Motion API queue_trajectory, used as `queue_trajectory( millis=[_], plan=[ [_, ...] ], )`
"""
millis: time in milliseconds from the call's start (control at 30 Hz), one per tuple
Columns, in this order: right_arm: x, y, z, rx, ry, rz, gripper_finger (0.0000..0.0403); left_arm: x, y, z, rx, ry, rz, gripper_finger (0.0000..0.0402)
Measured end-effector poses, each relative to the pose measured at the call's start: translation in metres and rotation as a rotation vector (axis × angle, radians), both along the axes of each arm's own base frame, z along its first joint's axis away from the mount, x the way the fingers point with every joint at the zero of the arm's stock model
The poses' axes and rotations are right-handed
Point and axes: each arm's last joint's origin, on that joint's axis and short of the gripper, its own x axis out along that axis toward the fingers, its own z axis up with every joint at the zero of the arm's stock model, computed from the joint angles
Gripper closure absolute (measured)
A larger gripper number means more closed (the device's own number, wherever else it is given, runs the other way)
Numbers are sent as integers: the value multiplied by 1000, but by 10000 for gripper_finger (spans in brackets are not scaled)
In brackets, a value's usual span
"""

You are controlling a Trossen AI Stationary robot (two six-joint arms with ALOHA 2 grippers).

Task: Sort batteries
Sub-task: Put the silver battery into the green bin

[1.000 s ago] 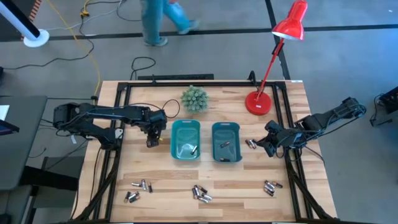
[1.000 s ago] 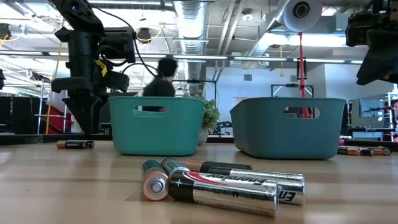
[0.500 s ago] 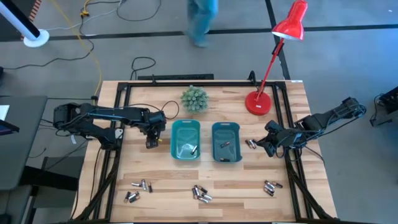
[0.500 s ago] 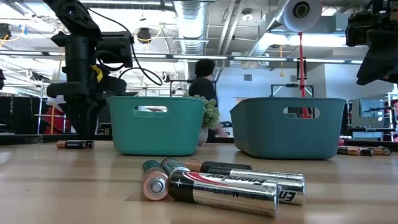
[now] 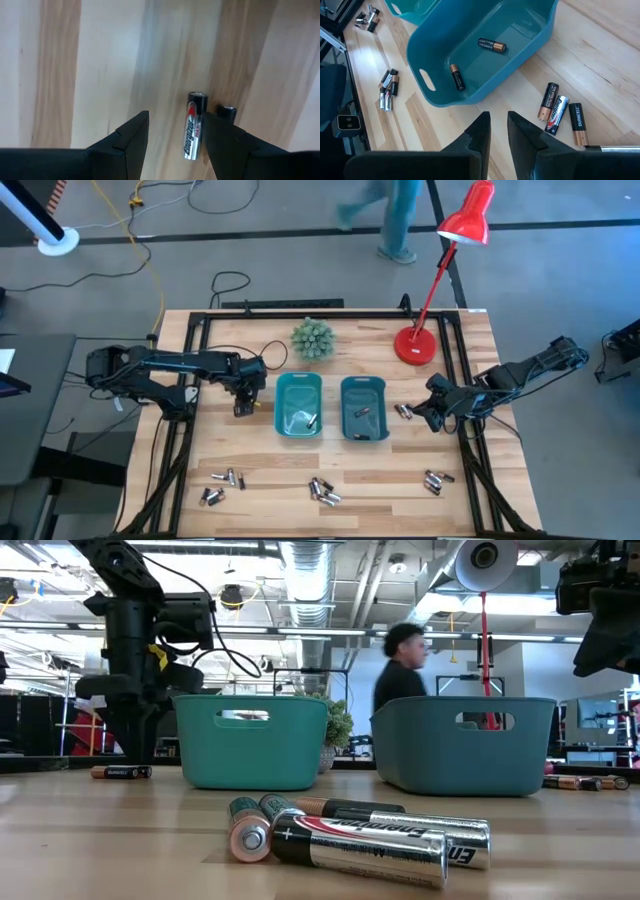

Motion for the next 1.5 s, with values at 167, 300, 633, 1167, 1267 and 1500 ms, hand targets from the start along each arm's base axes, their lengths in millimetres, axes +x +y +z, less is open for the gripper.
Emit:
queue_trajectory(
  millis=[167,300,633,1167,1267,1500],
  plan=[
    [0,0,0,0,0,0,320,-1,3,0,-16,-5,16,226],
    [0,0,0,0,0,0,320,-1,2,0,-41,-12,17,226],
    [0,0,0,0,0,0,320,-1,2,0,-47,-12,43,226],
    [0,0,0,0,0,0,320,-1,1,0,-60,-12,30,226],
    [0,0,0,0,0,0,320,-1,1,0,-50,-5,19,226],
    [0,0,0,0,0,-1,320,-1,1,0,-41,-1,18,226]
  ],
)
